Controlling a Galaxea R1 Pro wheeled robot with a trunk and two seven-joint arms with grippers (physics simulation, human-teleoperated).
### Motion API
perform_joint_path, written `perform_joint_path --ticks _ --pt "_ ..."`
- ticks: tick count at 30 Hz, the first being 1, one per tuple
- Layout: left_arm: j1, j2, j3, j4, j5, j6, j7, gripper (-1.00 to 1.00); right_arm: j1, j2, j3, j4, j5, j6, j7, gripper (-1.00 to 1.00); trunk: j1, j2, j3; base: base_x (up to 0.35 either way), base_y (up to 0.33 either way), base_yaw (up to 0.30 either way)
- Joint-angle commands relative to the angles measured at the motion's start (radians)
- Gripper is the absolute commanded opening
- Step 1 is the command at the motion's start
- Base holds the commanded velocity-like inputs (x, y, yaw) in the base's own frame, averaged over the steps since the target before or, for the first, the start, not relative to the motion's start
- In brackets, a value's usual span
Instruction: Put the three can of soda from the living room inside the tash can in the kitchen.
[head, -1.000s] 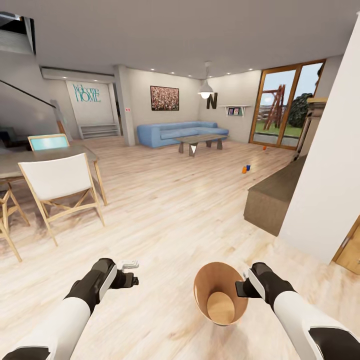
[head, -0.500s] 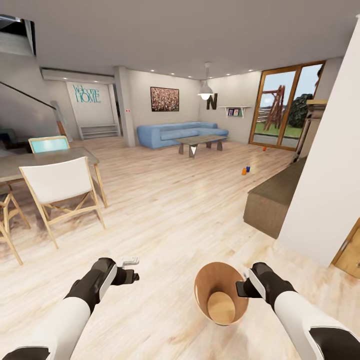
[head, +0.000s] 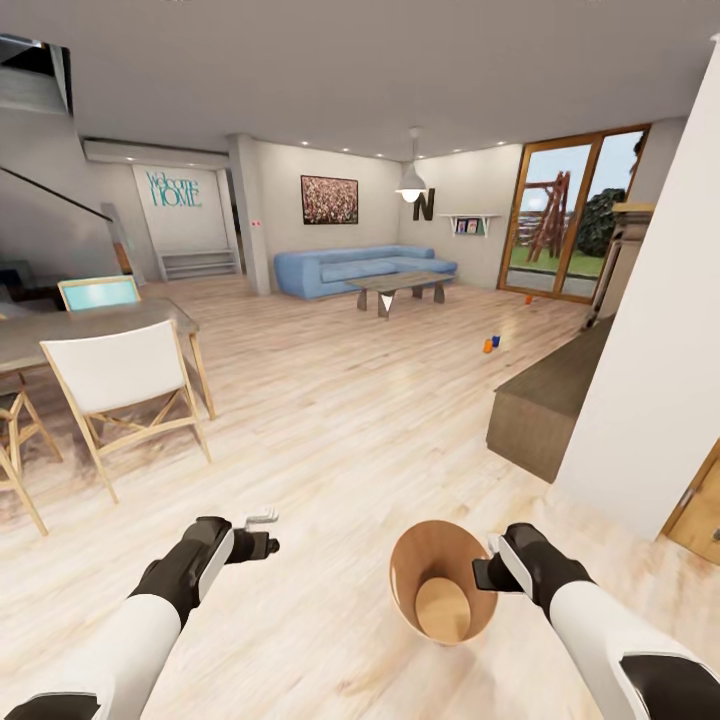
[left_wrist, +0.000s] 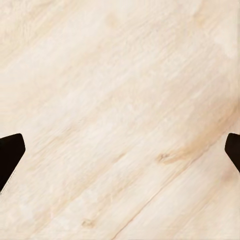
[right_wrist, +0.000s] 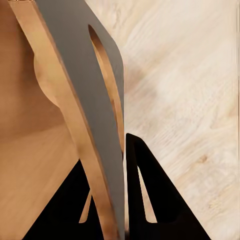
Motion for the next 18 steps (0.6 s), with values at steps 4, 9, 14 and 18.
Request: perform_joint_path --ticks 4,9,14,18 --pt "0.001 0.0 -0.001 -0.001 0.0 -0.034 -0.001 1.0 -0.003 -0.001 -0.004 -0.013 -0.013 0.004 0.023 -1.0 -0.015 0.028 0.013 0.0 0.0 0.0" --pt "0.005 0.001 -0.007 -0.004 -0.001 -0.088 -0.004 1.0 -0.007 -0.002 -0.003 -0.017 -0.005 0.013 0.09 -1.0 -0.035 0.063 0.028 0.0 0.0 0.0" --pt "0.011 0.006 -0.034 -0.002 -0.001 -0.23 -0.009 1.0 -0.013 -0.002 -0.002 -0.018 -0.002 0.034 0.126 -1.0 -0.054 0.098 0.044 0.0 0.0 0.0" --pt "0.036 0.011 -0.048 -0.021 -0.004 -0.401 -0.013 1.0 -0.032 -0.002 -0.003 -0.02 -0.002 0.102 0.137 -1.0 -0.069 0.126 0.057 0.0 0.0 0.0"
